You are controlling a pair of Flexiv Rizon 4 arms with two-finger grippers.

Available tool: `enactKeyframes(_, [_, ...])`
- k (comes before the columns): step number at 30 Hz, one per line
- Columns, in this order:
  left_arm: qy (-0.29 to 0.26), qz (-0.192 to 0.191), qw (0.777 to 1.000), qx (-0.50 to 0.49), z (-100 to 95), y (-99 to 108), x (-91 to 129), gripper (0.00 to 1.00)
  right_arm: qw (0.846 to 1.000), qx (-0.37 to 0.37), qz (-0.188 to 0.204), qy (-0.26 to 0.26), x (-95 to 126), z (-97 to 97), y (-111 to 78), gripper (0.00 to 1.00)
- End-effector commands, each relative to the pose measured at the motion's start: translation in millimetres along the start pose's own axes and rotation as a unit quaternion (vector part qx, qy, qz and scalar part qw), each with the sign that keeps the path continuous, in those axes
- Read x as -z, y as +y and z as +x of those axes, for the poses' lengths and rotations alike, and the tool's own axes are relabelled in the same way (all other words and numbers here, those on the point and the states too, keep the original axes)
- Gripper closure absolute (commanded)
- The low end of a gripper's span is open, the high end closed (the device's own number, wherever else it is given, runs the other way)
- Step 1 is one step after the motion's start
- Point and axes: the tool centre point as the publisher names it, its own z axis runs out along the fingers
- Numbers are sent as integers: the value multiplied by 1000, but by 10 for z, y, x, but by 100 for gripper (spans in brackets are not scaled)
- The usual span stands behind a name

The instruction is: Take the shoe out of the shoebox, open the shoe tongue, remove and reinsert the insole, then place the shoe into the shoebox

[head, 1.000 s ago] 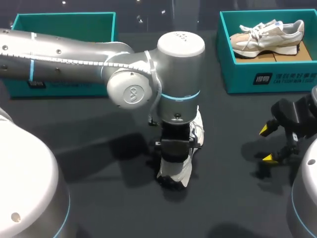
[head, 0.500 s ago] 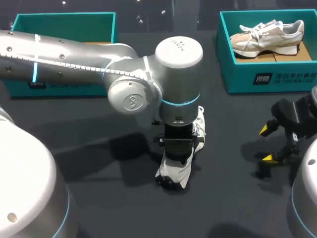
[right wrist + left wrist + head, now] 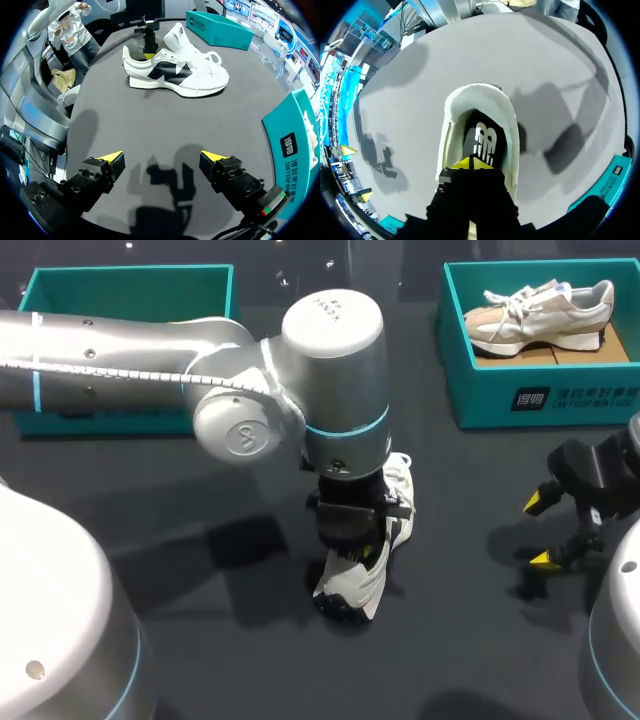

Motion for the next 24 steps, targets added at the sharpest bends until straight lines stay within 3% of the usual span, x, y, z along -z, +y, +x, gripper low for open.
enactKeyframes(1, [11, -7, 1000, -10, -43, 8, 94, 100, 1000, 0, 1, -1, 7, 16, -2, 0])
enactKeyframes(20, [42, -52, 997, -29, -77, 284, 148, 100, 1000, 0, 1, -1, 7, 16, -2, 0])
enactKeyframes(24, [47, -60, 997, -26, -57, 290, 155, 88, 1000, 0, 1, -1, 7, 16, -2, 0])
